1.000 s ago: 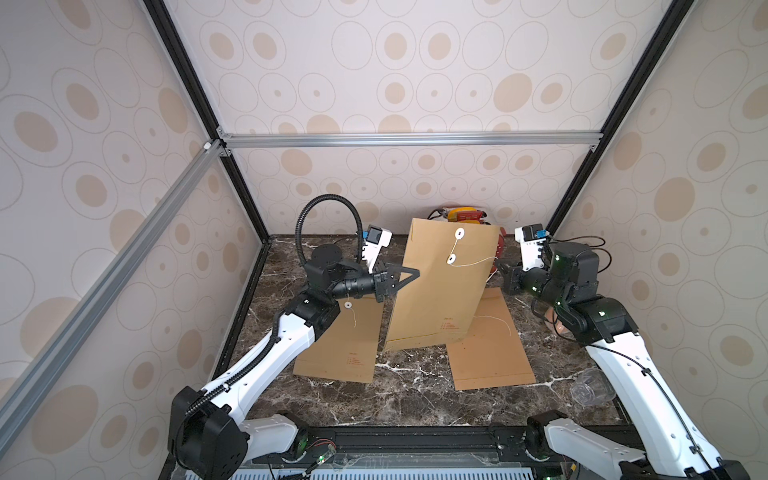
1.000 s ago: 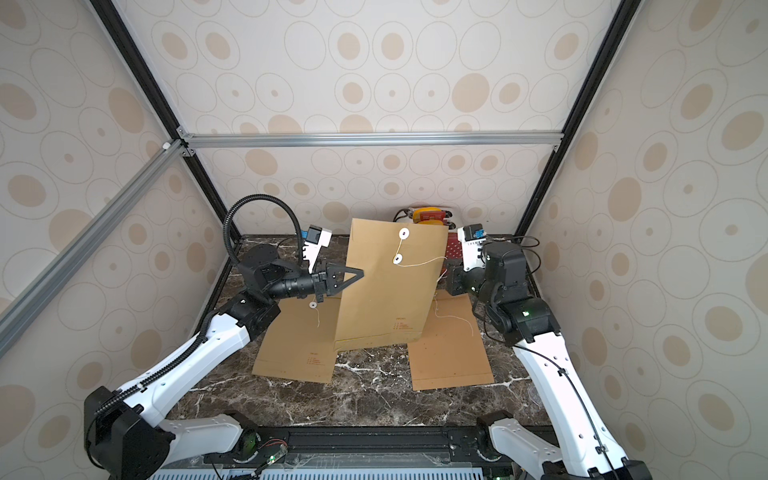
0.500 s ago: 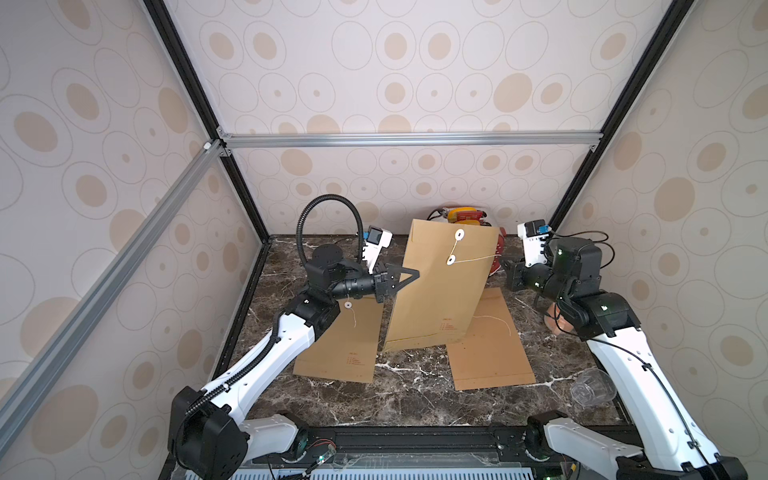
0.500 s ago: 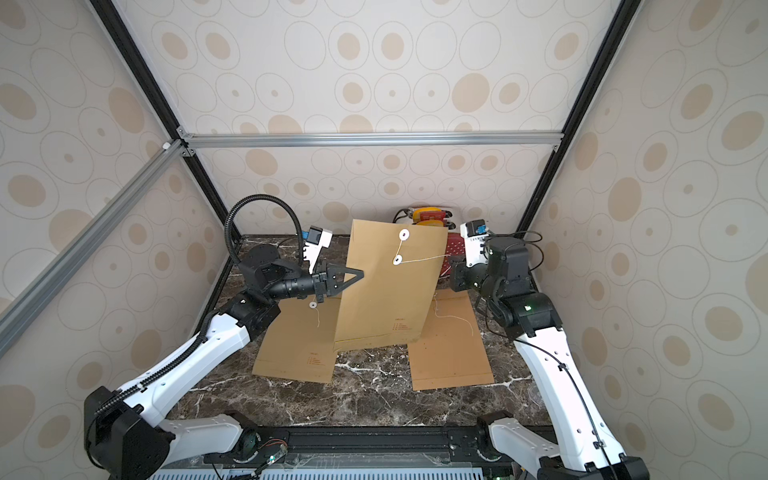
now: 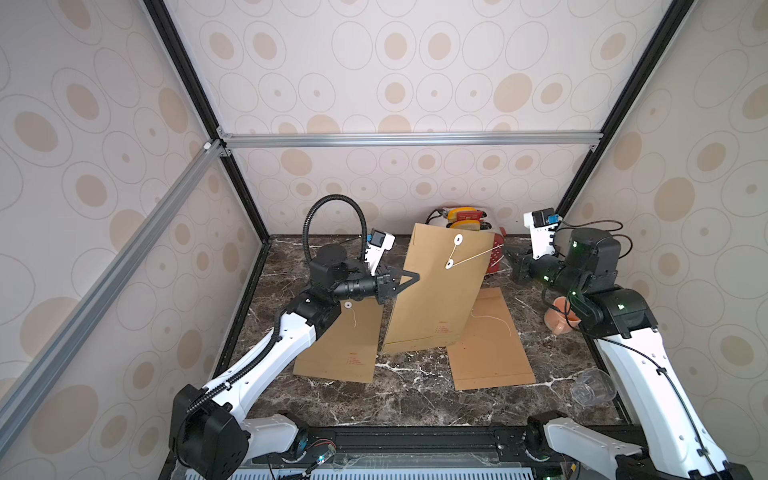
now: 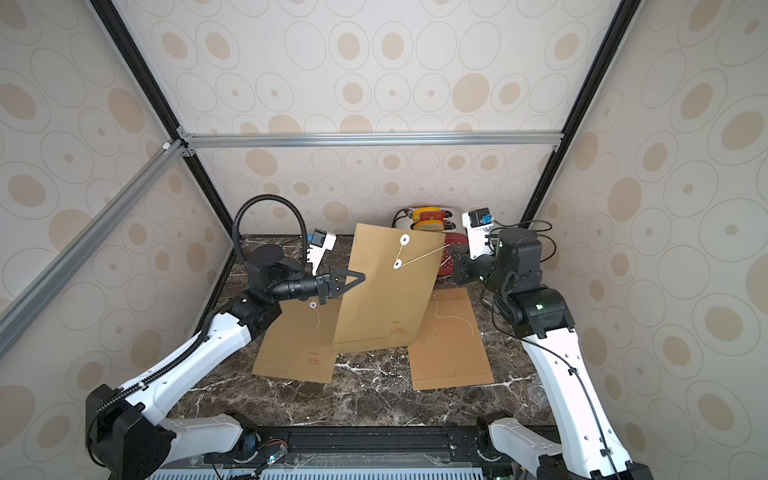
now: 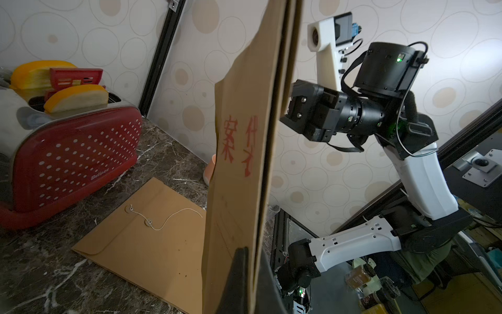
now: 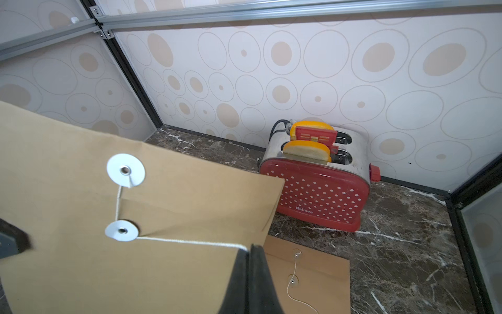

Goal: Close the mouth of the file bag
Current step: Close the file bag.

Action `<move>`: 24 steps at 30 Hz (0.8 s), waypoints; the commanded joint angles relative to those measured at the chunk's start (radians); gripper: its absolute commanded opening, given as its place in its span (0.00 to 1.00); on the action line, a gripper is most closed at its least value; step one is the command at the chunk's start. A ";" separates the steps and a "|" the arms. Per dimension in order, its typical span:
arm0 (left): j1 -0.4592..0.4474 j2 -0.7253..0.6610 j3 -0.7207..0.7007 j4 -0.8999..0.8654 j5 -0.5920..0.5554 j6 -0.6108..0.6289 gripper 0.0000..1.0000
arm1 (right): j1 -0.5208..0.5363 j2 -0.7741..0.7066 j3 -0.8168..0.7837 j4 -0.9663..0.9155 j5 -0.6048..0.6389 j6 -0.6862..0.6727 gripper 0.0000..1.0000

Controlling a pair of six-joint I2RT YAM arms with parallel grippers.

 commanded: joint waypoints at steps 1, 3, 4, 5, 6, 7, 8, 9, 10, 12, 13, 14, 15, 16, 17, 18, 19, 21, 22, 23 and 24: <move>-0.009 0.006 0.051 -0.008 -0.005 0.044 0.00 | 0.007 0.043 0.053 -0.006 -0.050 -0.006 0.00; -0.008 0.012 0.054 -0.013 -0.002 0.046 0.00 | 0.029 0.069 0.090 -0.010 -0.046 -0.014 0.00; -0.009 0.012 0.053 -0.015 -0.003 0.046 0.00 | 0.043 0.082 0.105 -0.012 -0.041 -0.019 0.00; -0.009 0.010 0.053 -0.013 -0.003 0.048 0.00 | 0.063 0.097 0.124 -0.016 -0.030 -0.025 0.00; -0.010 0.010 0.053 -0.015 -0.003 0.049 0.00 | 0.087 0.113 0.143 -0.023 -0.012 -0.033 0.00; -0.009 0.009 0.053 -0.015 -0.003 0.050 0.00 | 0.109 0.127 0.160 -0.029 0.005 -0.042 0.00; -0.009 0.009 0.053 -0.017 -0.005 0.052 0.00 | 0.129 0.142 0.180 -0.034 0.026 -0.051 0.00; -0.009 0.007 0.053 -0.019 -0.005 0.054 0.00 | 0.146 0.157 0.198 -0.038 0.039 -0.054 0.00; -0.010 0.005 0.053 -0.020 -0.005 0.054 0.00 | 0.157 0.171 0.215 -0.042 0.045 -0.055 0.00; -0.013 0.003 0.051 -0.021 -0.008 0.056 0.00 | 0.181 0.196 0.248 -0.047 0.066 -0.058 0.00; -0.015 0.004 0.053 -0.022 -0.007 0.057 0.00 | 0.190 0.205 0.262 -0.049 0.073 -0.058 0.00; -0.017 0.004 0.054 -0.026 -0.007 0.061 0.00 | 0.200 0.213 0.279 -0.050 0.080 -0.059 0.00; -0.019 0.006 0.056 -0.032 -0.006 0.063 0.00 | 0.211 0.222 0.296 -0.058 0.085 -0.060 0.00; -0.021 0.006 0.057 -0.033 -0.006 0.065 0.00 | 0.220 0.229 0.308 -0.063 0.095 -0.064 0.00; -0.021 0.006 0.056 -0.032 -0.006 0.066 0.00 | 0.233 0.236 0.327 -0.068 0.109 -0.071 0.00; -0.020 0.006 0.057 -0.034 -0.006 0.067 0.00 | 0.244 0.243 0.347 -0.080 0.125 -0.081 0.00; -0.021 0.005 0.057 -0.034 -0.006 0.066 0.00 | 0.251 0.251 0.362 -0.089 0.131 -0.085 0.00; -0.021 0.003 0.057 -0.033 -0.007 0.067 0.00 | 0.262 0.262 0.386 -0.103 0.133 -0.089 0.00; -0.021 0.001 0.057 -0.034 -0.006 0.067 0.00 | 0.267 0.267 0.394 -0.108 0.136 -0.092 0.00; -0.021 0.000 0.057 -0.036 -0.008 0.069 0.00 | 0.272 0.269 0.398 -0.110 0.137 -0.093 0.00; -0.021 -0.002 0.057 -0.036 -0.008 0.068 0.00 | 0.273 0.270 0.398 -0.112 0.137 -0.093 0.00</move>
